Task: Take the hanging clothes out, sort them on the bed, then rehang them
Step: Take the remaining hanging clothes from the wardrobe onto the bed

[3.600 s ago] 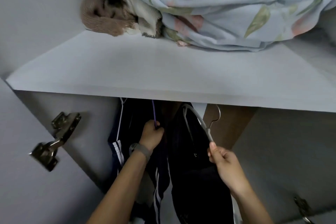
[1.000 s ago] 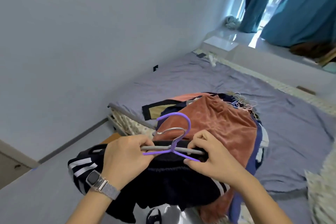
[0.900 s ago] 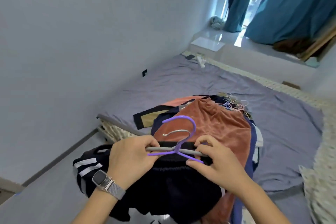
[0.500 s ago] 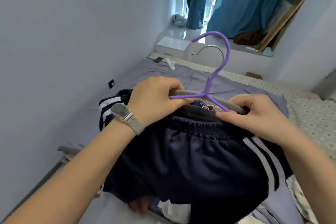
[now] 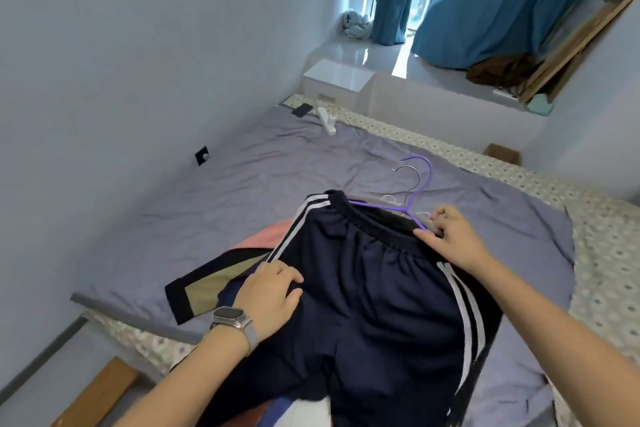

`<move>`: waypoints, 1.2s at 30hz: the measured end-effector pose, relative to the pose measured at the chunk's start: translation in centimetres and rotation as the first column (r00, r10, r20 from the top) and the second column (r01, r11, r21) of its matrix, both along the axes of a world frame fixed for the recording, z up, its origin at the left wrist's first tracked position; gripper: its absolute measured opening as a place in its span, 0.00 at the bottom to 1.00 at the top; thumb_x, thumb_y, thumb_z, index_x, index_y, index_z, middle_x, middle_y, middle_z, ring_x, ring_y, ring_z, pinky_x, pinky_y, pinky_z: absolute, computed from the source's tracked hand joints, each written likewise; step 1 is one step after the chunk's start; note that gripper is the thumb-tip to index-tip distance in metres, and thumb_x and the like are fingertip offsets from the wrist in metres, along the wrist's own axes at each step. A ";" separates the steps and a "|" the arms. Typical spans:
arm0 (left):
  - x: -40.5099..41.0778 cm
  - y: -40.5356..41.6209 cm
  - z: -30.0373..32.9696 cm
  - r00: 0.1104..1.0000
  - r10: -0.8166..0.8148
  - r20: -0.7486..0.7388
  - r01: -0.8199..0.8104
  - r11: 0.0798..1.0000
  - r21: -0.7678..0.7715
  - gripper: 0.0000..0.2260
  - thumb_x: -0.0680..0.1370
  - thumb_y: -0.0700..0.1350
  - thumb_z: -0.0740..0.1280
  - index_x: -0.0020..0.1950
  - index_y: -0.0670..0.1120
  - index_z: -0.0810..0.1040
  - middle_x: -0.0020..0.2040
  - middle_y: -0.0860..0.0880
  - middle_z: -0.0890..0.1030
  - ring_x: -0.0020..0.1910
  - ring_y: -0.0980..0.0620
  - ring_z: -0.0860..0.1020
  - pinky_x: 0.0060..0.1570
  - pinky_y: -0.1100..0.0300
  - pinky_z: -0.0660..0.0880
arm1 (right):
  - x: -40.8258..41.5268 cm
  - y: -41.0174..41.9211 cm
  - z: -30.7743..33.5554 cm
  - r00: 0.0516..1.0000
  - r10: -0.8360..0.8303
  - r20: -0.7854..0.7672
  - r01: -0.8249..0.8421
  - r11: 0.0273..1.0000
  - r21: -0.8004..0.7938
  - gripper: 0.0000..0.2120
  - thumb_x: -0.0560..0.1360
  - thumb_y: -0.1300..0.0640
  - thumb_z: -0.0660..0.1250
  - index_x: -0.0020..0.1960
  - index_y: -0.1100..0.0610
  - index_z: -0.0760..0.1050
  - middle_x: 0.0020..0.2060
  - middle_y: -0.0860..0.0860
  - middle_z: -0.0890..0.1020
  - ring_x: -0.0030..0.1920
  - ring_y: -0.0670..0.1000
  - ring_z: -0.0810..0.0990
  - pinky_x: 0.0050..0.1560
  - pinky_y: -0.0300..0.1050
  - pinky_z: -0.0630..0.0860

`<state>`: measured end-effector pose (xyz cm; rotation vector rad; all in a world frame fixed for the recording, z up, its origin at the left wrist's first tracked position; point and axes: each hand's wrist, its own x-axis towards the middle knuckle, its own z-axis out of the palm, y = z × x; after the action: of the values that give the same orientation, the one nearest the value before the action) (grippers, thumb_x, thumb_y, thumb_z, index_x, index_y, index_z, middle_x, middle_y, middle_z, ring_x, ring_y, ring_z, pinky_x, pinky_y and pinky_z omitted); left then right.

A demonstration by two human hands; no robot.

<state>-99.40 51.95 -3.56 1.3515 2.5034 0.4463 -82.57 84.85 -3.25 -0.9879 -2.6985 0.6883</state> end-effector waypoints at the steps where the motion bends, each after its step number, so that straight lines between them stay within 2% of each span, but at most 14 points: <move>1: -0.2 0.8 -0.6 1.000 0.015 0.014 -0.015 1.000 -0.009 0.11 0.78 0.52 0.61 0.59 0.54 0.74 0.58 0.56 0.74 0.60 0.54 0.71 0.61 0.57 0.68 | -0.6 2.3 -1.2 0.997 -0.031 0.067 0.028 0.999 0.037 0.14 0.73 0.50 0.71 0.40 0.61 0.75 0.52 0.53 0.73 0.47 0.56 0.77 0.50 0.49 0.74; 3: -0.4 2.2 -1.6 0.999 0.041 0.033 -0.039 0.998 -0.050 0.11 0.78 0.51 0.60 0.60 0.54 0.74 0.59 0.56 0.74 0.61 0.53 0.70 0.60 0.56 0.69 | -1.4 4.9 -3.8 0.970 -0.160 0.181 0.150 0.987 0.063 0.16 0.75 0.49 0.67 0.55 0.61 0.76 0.59 0.58 0.74 0.57 0.59 0.76 0.59 0.52 0.72; 5: -0.4 3.0 -2.5 0.997 0.066 0.032 -0.063 0.994 -0.094 0.12 0.79 0.51 0.59 0.61 0.54 0.73 0.60 0.55 0.74 0.60 0.52 0.70 0.59 0.55 0.70 | -2.3 4.8 -6.5 0.924 -0.210 0.320 0.189 0.977 0.096 0.20 0.76 0.48 0.62 0.59 0.62 0.74 0.59 0.62 0.75 0.60 0.63 0.73 0.62 0.54 0.71; 8: -0.4 3.1 -3.7 0.993 0.111 0.027 -0.106 0.983 -0.153 0.12 0.79 0.51 0.59 0.62 0.54 0.72 0.61 0.55 0.73 0.60 0.52 0.70 0.60 0.55 0.69 | -4.1 0.0 -8.8 0.904 -0.048 0.425 0.010 0.996 0.090 0.21 0.74 0.52 0.63 0.64 0.59 0.70 0.62 0.59 0.74 0.62 0.60 0.73 0.60 0.53 0.73; 11: -0.9 1.9 -4.5 0.987 0.160 -0.003 -0.157 0.967 -0.203 0.13 0.79 0.52 0.58 0.63 0.54 0.71 0.62 0.54 0.73 0.60 0.52 0.70 0.59 0.55 0.70 | -6.9 -5.8 -9.6 0.892 0.161 0.422 -0.173 0.985 -0.011 0.25 0.75 0.51 0.63 0.71 0.54 0.64 0.67 0.53 0.70 0.66 0.56 0.69 0.62 0.53 0.71; 14: -1.7 -1.3 -4.9 0.975 0.224 -0.009 -0.220 0.945 -0.242 0.16 0.79 0.52 0.58 0.67 0.54 0.69 0.63 0.53 0.73 0.61 0.51 0.71 0.60 0.54 0.70 | -10.7 -11.0 -8.8 0.854 0.302 0.425 -0.324 0.946 -0.022 0.27 0.75 0.50 0.63 0.72 0.53 0.63 0.67 0.52 0.71 0.65 0.56 0.70 0.61 0.53 0.71; 16: -2.2 -5.1 -5.1 0.957 0.289 0.007 -0.277 0.922 -0.271 0.19 0.79 0.51 0.59 0.70 0.55 0.65 0.64 0.51 0.73 0.62 0.50 0.71 0.60 0.54 0.71 | -13.2 -14.7 -7.9 0.795 0.405 0.453 -0.438 0.898 -0.035 0.27 0.74 0.48 0.64 0.71 0.54 0.63 0.66 0.52 0.72 0.65 0.56 0.70 0.61 0.53 0.71; 19: -1.8 -12.8 -4.1 0.902 0.431 -0.032 -0.420 0.856 -0.301 0.24 0.78 0.50 0.59 0.74 0.56 0.58 0.64 0.50 0.72 0.61 0.48 0.71 0.58 0.55 0.71 | -16.4 -21.0 -6.4 0.657 0.565 0.499 -0.639 0.769 -0.029 0.28 0.72 0.47 0.65 0.69 0.54 0.63 0.65 0.53 0.72 0.65 0.58 0.70 0.62 0.55 0.69; 23: 1.8 -25.8 -2.6 0.708 0.706 0.008 -0.675 0.680 -0.286 0.26 0.77 0.50 0.61 0.73 0.58 0.56 0.67 0.47 0.71 0.62 0.46 0.73 0.59 0.56 0.71 | -18.9 -31.5 -3.4 0.431 0.724 0.539 -0.870 0.492 0.036 0.29 0.73 0.47 0.64 0.70 0.54 0.62 0.65 0.54 0.73 0.63 0.59 0.71 0.58 0.52 0.70; 25: 5.9 -32.5 -1.9 0.561 0.826 0.056 -0.789 0.554 -0.266 0.26 0.77 0.48 0.62 0.72 0.59 0.55 0.67 0.44 0.72 0.63 0.45 0.72 0.62 0.57 0.69 | -18.7 -37.9 -2.2 0.310 0.772 0.554 -0.939 0.340 0.052 0.30 0.74 0.46 0.63 0.72 0.53 0.60 0.65 0.54 0.72 0.63 0.59 0.71 0.57 0.53 0.70; 27: 11.3 -38.4 -1.1 0.391 0.919 0.059 -0.880 0.392 -0.269 0.27 0.78 0.46 0.62 0.75 0.51 0.56 0.67 0.43 0.72 0.64 0.45 0.72 0.61 0.59 0.68 | -17.2 -44.5 -1.3 0.209 0.816 0.539 -0.974 0.226 0.037 0.31 0.74 0.46 0.63 0.74 0.52 0.58 0.65 0.54 0.72 0.65 0.59 0.70 0.58 0.54 0.70; 29: 17.5 -43.6 -0.2 0.235 0.972 0.028 -0.935 0.234 -0.268 0.28 0.79 0.46 0.62 0.76 0.48 0.55 0.66 0.44 0.73 0.62 0.46 0.73 0.58 0.59 0.69 | -14.4 -51.6 -0.5 0.086 0.855 0.511 -0.995 0.098 0.004 0.31 0.73 0.47 0.64 0.73 0.52 0.59 0.65 0.55 0.72 0.64 0.59 0.71 0.59 0.53 0.70; 32: 28.2 -50.5 1.2 0.026 1.000 -0.017 -0.972 0.021 -0.235 0.29 0.77 0.49 0.63 0.76 0.49 0.55 0.63 0.46 0.74 0.58 0.47 0.75 0.55 0.58 0.72 | -7.5 -62.6 1.3 -0.161 0.868 0.470 -0.987 -0.137 -0.086 0.36 0.73 0.49 0.67 0.75 0.52 0.55 0.68 0.55 0.68 0.66 0.59 0.69 0.61 0.53 0.72; 36: 43.6 -56.4 3.2 -0.192 0.980 -0.054 -0.958 -0.199 -0.208 0.30 0.77 0.52 0.63 0.76 0.53 0.55 0.63 0.49 0.74 0.58 0.48 0.76 0.55 0.59 0.73 | 4.8 -75.7 3.6 -0.467 0.783 0.411 -0.877 -0.469 -0.102 0.38 0.73 0.50 0.69 0.76 0.51 0.53 0.70 0.56 0.65 0.68 0.59 0.68 0.61 0.55 0.73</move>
<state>-55.84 -4.48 -0.34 -1.1849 2.7425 0.4593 -77.81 9.17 0.30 2.1660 -2.8971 0.0038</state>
